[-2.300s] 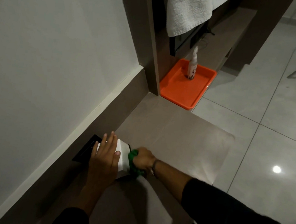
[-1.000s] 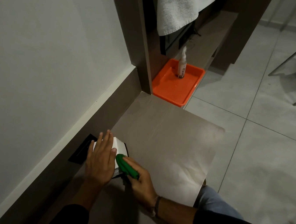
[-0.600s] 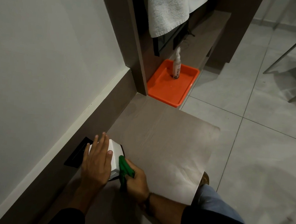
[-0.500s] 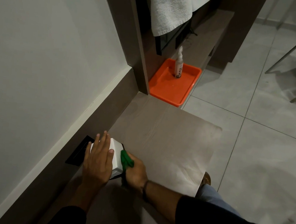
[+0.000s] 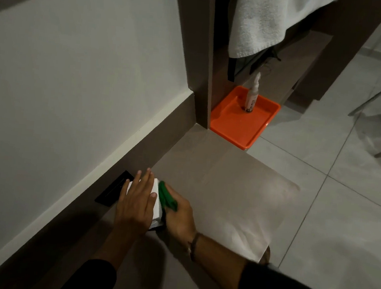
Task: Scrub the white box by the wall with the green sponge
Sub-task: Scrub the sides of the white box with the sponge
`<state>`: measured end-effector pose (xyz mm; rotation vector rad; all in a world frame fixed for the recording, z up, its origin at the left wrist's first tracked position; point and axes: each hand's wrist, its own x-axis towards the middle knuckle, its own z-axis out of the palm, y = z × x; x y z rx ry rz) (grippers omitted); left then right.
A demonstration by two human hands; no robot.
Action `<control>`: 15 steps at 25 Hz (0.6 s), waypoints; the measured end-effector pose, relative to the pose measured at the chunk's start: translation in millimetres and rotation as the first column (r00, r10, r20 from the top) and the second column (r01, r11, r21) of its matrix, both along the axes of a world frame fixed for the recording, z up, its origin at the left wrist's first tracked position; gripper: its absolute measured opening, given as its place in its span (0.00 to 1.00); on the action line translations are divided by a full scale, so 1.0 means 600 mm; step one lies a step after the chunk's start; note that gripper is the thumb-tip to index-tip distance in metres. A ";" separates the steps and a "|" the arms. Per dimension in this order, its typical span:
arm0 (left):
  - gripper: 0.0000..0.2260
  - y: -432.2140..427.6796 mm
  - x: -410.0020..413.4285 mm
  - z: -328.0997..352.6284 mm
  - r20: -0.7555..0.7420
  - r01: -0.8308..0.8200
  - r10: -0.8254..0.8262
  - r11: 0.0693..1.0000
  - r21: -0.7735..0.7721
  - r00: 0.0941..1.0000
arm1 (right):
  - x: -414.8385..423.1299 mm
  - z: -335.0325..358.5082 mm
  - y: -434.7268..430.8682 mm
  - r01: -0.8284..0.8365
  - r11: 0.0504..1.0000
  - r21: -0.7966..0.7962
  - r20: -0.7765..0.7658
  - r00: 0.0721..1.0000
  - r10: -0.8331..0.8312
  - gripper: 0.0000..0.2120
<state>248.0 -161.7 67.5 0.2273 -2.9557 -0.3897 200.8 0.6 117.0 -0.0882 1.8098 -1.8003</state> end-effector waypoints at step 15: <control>0.28 0.079 0.011 0.040 0.167 -0.650 0.647 0.759 -0.047 0.744 | -0.092 -0.104 -0.054 -0.536 0.787 0.307 -0.002 0.826 0.563 0.24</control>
